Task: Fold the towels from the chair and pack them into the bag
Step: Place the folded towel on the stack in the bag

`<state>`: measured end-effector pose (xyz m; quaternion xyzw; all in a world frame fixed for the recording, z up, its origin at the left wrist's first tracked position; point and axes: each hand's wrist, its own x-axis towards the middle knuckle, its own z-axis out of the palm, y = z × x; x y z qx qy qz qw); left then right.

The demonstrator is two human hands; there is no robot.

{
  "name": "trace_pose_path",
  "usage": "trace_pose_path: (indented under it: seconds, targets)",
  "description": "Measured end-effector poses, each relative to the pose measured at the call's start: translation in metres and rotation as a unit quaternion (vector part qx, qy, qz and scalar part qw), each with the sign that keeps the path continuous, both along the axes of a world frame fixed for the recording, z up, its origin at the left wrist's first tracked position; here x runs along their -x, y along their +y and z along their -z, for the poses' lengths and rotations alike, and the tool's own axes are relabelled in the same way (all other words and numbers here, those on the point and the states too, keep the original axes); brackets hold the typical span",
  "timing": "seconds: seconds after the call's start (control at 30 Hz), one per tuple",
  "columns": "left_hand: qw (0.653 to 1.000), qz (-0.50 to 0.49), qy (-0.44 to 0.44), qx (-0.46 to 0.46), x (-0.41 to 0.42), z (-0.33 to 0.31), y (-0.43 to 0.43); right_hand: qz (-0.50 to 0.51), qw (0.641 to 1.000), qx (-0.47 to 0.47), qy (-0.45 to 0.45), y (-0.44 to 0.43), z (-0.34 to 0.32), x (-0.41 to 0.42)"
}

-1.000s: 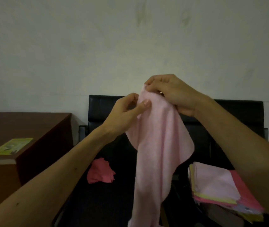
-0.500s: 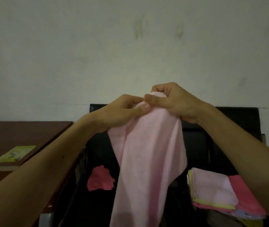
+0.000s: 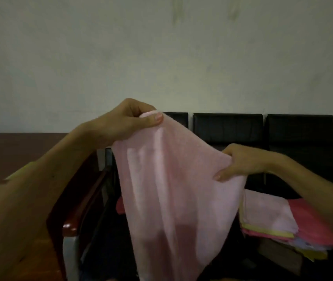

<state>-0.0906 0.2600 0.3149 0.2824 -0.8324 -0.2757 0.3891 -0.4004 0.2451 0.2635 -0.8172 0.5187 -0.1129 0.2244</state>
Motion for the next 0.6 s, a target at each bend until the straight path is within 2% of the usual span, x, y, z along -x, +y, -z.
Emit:
trace_pose_path:
  seconds: [0.03, 0.1, 0.2, 0.33, 0.4, 0.47, 0.6]
  targets:
    - [1.000, 0.000, -0.011, -0.012, -0.005, 0.004, -0.003, 0.012, 1.000, 0.008, -0.024, 0.000, -0.004, 0.008]
    - [0.999, -0.005, -0.037, -0.027, -0.016, 0.012, -0.011, 0.037, 0.991, 0.008, -0.127, 0.003, -0.017, 0.022]
    - [0.994, -0.011, -0.098, -0.053, -0.031, 0.023, -0.020, 0.015, 0.949, 0.001, -0.314, 0.007, -0.033, 0.031]
    - [0.976, -0.060, -0.182, -0.101, -0.042, 0.037, -0.028, -0.011, 0.916, -0.007, -0.401, 0.007, -0.032, 0.030]
    - [0.968, -0.088, -0.204, -0.118, -0.053, 0.046, -0.032, 0.015, 0.916, -0.014, -0.401, 0.007, -0.023, 0.027]
    - [0.969, -0.097, -0.188, -0.126, -0.064, 0.060, -0.036, 0.052, 0.931, 0.010, -0.362, 0.004, -0.009, 0.027]
    - [0.976, -0.095, -0.001, -0.196, -0.073, 0.101, -0.036, 0.107, 0.978, 0.107, -0.146, -0.010, 0.035, 0.023]
